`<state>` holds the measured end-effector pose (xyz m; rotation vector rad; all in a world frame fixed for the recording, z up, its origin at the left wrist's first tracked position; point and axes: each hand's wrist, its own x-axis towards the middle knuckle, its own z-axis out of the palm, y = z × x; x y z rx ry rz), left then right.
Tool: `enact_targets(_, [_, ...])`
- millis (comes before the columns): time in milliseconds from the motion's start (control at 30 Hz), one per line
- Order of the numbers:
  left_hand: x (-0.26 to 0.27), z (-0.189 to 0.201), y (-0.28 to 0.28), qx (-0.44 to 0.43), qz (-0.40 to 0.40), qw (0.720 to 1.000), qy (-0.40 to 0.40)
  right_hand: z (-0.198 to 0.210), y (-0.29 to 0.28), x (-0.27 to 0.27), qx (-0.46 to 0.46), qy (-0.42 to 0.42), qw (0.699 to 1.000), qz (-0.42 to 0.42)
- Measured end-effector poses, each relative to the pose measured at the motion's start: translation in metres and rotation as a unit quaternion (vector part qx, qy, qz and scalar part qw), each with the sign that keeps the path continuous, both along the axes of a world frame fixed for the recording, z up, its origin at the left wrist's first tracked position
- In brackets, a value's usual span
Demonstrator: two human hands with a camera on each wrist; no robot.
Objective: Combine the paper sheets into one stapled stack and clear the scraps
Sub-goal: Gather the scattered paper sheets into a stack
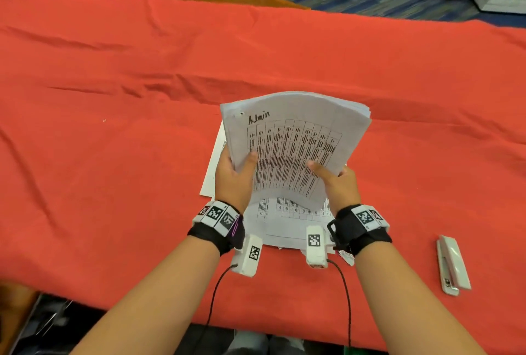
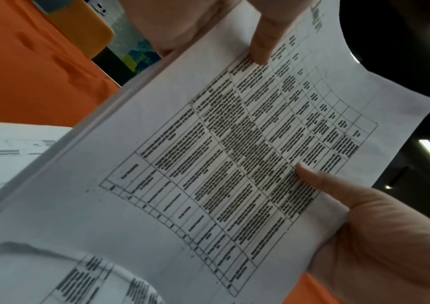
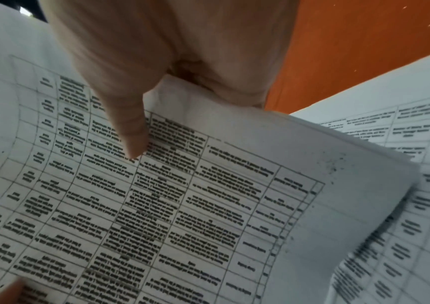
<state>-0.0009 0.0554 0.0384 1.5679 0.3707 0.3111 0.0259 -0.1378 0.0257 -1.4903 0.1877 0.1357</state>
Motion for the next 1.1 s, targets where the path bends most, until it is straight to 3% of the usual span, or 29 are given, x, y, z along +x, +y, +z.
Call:
enact_targets(333, [-0.011, -0.011, 0.003, -0.049, 0.0, 0.999, 0.023, -0.017, 0.003, -0.005, -0.005, 0.024, 1.0, 0.003])
enact_targets(633, [-0.018, -0.034, -0.002, 0.012, -0.006, 0.998, 0.063, -0.039, -0.001, -0.01, -0.069, 0.044, 0.996, 0.029])
enact_targets(833, [-0.015, -0.048, 0.001, 0.108, -0.011, 0.992, 0.063, -0.036, -0.003, -0.002, -0.123, 0.016, 0.992, 0.038])
enact_targets(967, [0.005, -0.042, 0.032, 0.124, 0.043, 0.989, 0.062, -0.02, 0.015, 0.008, -0.148, -0.01, 0.984, 0.102])
enact_targets(1100, [0.019, -0.042, 0.097, 0.139, 0.06, 0.98, 0.126, -0.021, 0.036, 0.011, -0.148, 0.053, 0.979, 0.131])
